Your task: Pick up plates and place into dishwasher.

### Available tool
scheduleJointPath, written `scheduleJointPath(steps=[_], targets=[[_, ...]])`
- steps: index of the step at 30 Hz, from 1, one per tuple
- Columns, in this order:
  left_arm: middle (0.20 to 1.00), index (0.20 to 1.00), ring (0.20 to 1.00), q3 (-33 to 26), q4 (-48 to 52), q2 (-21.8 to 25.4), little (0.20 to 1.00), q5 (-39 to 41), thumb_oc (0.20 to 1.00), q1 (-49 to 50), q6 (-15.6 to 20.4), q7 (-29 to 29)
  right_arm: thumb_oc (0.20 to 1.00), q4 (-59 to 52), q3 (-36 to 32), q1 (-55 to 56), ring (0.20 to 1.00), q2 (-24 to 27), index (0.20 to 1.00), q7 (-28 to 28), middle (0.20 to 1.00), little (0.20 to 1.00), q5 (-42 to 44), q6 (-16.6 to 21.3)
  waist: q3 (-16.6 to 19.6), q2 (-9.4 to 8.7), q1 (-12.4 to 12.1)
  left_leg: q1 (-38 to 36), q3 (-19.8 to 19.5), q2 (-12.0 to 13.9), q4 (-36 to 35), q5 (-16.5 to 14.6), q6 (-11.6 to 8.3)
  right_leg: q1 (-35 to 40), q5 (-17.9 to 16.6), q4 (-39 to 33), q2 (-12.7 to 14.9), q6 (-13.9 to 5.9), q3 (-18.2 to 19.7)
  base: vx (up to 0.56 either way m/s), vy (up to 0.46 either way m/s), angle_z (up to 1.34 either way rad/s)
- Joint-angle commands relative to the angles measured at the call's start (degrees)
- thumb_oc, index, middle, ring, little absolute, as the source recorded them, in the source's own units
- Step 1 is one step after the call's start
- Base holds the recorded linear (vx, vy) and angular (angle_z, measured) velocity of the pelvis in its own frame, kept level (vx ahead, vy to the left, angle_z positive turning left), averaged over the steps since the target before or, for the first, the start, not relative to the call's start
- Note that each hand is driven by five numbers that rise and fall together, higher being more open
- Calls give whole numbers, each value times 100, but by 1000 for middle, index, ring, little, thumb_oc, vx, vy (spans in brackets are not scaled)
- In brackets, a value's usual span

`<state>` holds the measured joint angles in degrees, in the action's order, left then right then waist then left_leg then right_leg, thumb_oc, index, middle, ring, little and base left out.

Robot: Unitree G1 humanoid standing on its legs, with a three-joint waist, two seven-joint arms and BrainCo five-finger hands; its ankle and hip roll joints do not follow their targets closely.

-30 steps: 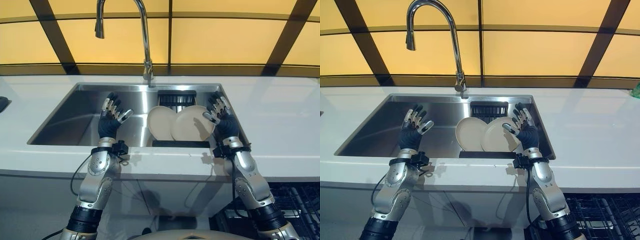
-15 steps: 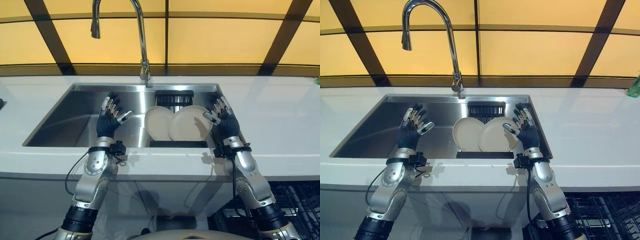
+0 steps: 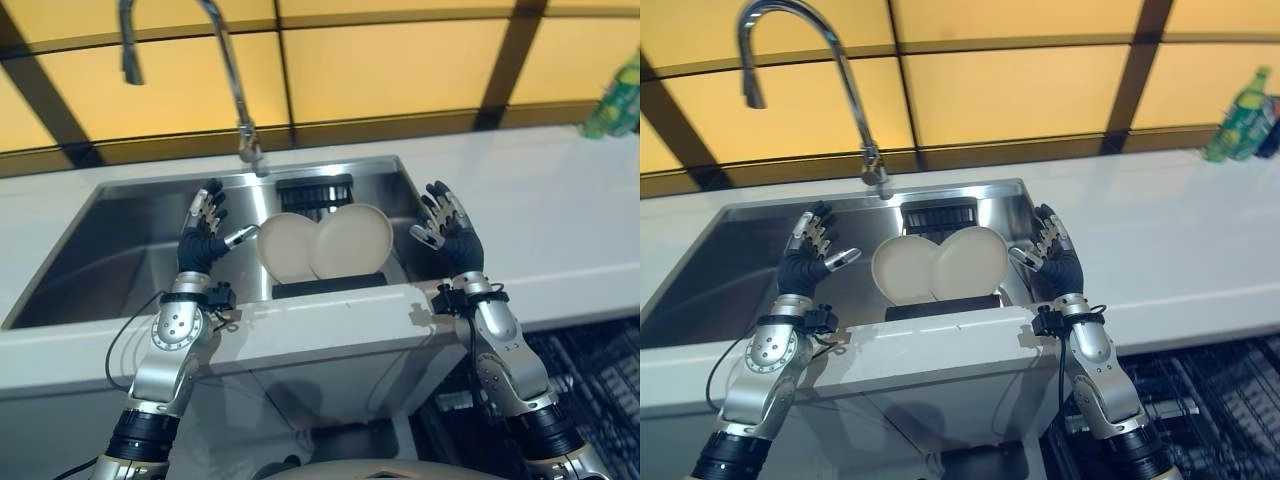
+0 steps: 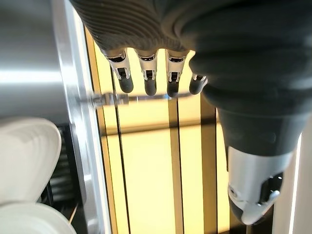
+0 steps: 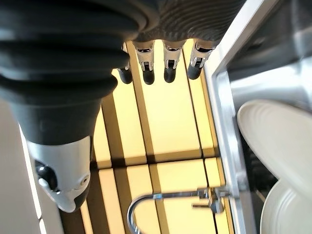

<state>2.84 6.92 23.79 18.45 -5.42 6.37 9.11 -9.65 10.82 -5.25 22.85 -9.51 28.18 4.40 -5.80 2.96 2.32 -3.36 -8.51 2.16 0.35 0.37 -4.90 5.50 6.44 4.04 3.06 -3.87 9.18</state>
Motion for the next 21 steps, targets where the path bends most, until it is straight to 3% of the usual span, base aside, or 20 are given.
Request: scheduleJointPath(steps=[1,6,10,21], targets=[[1000,1000,1000,-208,-197,305,1000,-378,1000,-504,258,119,1000,-196,-182,-167,1000,-6,1000,17,1000,1000,-31,223,224,-293,80,117,-99,-281,302,71,334,-187,-874,-383,-193,240,-61,128,182,-20],[1000,1000,1000,-217,-330,436,1000,-652,1000,-568,190,272,1000,-306,-246,-4,1000,28,1000,187,1000,1000,-48,-14,211,-203,291,-2,171,-307,184,8,358,-334,-908,-269,-56,93,153,161,187,-24],[1000,1000,1000,-330,-380,662,1000,-955,1000,-558,345,416,1000,-360,-286,64,1000,102,1000,263,1000,1000,-76,-56,104,-157,400,-56,363,-382,219,-170,447,-464,-868,-136,23,-9,319,86,143,-18],[1000,1000,1000,-672,-791,1428,1000,-1046,1000,-842,420,518,1000,-458,-373,228,1000,214,1000,288,1000,1000,-136,-246,-188,4,657,-77,667,-633,363,-348,634,-768,-939,208,162,-281,675,69,114,-21]])
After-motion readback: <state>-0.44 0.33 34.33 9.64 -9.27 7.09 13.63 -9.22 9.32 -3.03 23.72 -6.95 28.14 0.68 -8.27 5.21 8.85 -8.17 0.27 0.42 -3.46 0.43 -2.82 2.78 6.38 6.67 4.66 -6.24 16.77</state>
